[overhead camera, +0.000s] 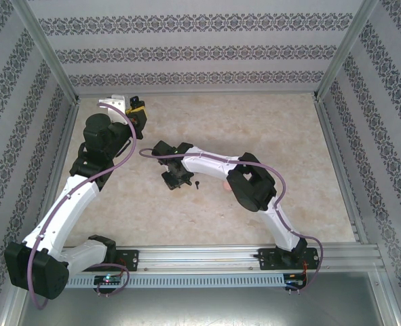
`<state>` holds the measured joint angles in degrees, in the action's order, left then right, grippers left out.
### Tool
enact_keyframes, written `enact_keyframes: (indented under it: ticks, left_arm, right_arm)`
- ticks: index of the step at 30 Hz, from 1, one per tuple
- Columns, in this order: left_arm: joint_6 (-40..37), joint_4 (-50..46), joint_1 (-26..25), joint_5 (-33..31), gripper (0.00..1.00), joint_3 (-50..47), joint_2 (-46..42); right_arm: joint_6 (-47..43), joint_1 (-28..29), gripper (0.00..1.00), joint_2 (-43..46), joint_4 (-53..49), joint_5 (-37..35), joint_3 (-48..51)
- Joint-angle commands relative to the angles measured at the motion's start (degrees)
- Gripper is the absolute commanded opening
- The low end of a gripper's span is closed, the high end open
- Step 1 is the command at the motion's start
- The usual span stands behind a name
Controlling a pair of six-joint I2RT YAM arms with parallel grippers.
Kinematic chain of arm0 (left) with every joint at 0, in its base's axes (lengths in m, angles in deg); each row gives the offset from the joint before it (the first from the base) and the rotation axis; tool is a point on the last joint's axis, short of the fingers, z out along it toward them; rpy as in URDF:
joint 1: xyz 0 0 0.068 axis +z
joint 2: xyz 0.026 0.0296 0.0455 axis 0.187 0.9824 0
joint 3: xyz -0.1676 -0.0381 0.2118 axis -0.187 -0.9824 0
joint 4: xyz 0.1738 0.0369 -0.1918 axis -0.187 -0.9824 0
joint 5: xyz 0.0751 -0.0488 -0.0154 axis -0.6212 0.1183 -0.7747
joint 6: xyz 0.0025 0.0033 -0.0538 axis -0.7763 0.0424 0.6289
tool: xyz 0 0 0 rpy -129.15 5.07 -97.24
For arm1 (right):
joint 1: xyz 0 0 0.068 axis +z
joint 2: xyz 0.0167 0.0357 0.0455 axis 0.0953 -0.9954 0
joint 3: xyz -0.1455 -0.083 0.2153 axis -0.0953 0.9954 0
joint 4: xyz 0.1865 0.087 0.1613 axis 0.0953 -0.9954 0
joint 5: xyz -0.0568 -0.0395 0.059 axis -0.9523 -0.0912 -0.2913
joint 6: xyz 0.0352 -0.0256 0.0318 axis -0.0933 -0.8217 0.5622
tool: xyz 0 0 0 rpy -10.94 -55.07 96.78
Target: Insert the wireless bluetooth earbuds into the charging case
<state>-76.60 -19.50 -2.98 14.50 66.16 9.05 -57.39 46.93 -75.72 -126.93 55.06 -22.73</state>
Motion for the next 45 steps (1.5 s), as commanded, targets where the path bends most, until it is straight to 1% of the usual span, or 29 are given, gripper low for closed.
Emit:
enact_keyframes:
  ticks: [1, 8, 12, 17, 20, 24, 29, 35, 37, 39, 40, 43, 45]
  left_arm:
    - [0.78, 2.40, 0.65, 0.70, 0.00, -0.18, -0.71]
    - [0.93, 2.50, 0.62, 0.88, 0.00, -0.36, -0.54]
    - [1.05, 2.41, 0.61, 1.11, 0.00, -0.52, -0.58]
    - [1.24, 2.50, 0.59, 1.37, 0.00, -0.64, -0.62]
    - [1.03, 2.45, 0.60, 1.67, 0.00, -0.34, -0.51]
    - [-0.02, 3.27, 0.66, 3.13, 0.00, -0.33, -0.45]
    - [-1.28, 4.84, 0.64, 5.42, 0.00, -1.02, -0.53]
    - [-4.19, 8.20, 0.55, 11.48, 0.00, -3.78, -0.73]
    - [-6.03, 14.31, 0.32, 14.65, 0.00, -7.38, -1.06]
    - [-7.79, 21.02, -0.43, 15.93, 0.00, -11.37, -1.67]
    - [-9.42, 22.57, -0.99, 16.73, 0.00, -12.52, -1.75]
    - [-13.29, 21.64, -3.08, 16.80, 0.00, -13.48, -1.06]
    - [-14.99, 23.40, -4.23, 17.81, 0.00, -14.87, -0.15]
  right_arm:
    - [-0.19, 0.94, 0.33, -1.70, -0.74, -0.20, -1.72]
    - [-0.17, 0.96, 0.27, -1.88, -0.91, -0.01, -1.83]
    - [-0.16, 1.04, 0.19, -1.52, -0.77, 0.04, -1.59]
    - [0.49, 0.91, 0.16, 0.80, 0.02, -0.51, -0.16]
    - [1.36, 0.86, 0.16, 3.84, 1.18, -0.94, 1.69]
    - [2.54, 0.13, 0.16, 9.09, 3.03, -1.96, 5.25]
    - [3.80, -2.23, 0.15, 16.41, 5.35, -3.38, 11.09]
    - [4.20, -6.53, 0.15, 26.76, 6.71, -5.37, 17.22]
    - [4.17, -8.22, 0.15, 30.10, 6.88, -5.85, 18.40]
    - [4.05, -9.93, 0.15, 33.49, 6.90, -6.09, 19.12]
    - [3.80, -10.82, 0.15, 35.37, 6.84, -6.39, 19.34]
    - [3.33, -13.18, 0.15, 40.46, 6.67, -6.78, 19.35]
    - [2.96, -14.52, 0.15, 43.42, 6.77, -6.68, 18.88]
